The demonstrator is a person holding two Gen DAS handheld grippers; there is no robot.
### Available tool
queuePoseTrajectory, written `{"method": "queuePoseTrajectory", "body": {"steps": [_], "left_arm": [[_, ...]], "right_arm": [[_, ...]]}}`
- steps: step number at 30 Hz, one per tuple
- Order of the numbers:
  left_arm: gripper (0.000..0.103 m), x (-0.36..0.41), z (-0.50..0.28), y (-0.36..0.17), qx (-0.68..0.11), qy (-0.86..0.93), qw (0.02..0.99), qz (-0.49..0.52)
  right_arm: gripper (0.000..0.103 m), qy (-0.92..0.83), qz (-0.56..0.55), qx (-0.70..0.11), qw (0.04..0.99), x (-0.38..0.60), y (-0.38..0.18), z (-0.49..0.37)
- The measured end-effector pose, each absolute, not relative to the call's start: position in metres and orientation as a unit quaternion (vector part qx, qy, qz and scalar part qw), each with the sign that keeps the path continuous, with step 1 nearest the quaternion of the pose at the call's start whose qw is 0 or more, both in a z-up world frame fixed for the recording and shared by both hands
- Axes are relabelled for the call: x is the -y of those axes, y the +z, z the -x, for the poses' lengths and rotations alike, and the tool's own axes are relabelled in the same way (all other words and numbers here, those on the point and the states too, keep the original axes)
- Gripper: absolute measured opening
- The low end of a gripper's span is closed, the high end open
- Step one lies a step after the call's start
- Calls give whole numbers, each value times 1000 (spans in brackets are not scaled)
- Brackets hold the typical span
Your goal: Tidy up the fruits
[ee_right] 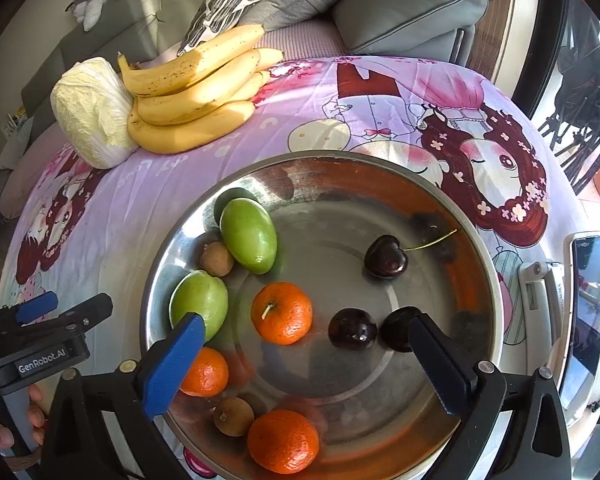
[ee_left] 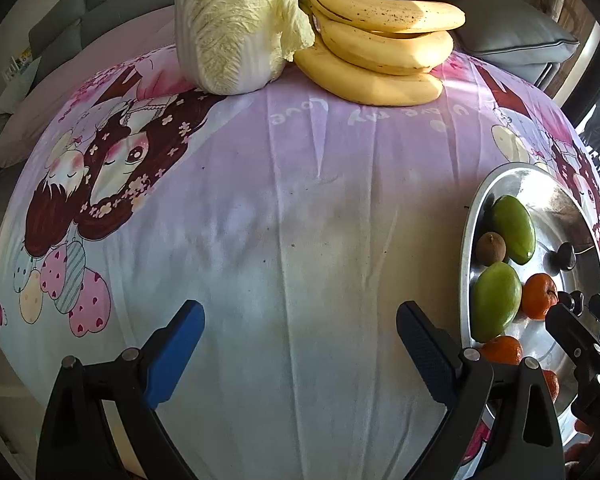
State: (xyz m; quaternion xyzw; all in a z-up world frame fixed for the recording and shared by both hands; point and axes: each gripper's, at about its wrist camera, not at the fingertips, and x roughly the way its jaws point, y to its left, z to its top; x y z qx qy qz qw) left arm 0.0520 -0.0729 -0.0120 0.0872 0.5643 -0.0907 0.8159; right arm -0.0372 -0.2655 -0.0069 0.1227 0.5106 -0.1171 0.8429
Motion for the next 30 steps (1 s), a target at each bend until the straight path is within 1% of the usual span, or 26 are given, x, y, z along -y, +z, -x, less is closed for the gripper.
{"method": "queuePoseTrajectory", "body": {"steps": [5, 30], "left_arm": [[97, 71, -50, -11, -563, -80, 818, -91], [97, 37, -12, 3, -553, -39, 827, -92]], "right_arm": [[103, -116, -134, -502, 846, 261, -3, 37], [103, -110, -95, -522, 840, 218, 1, 58]]}}
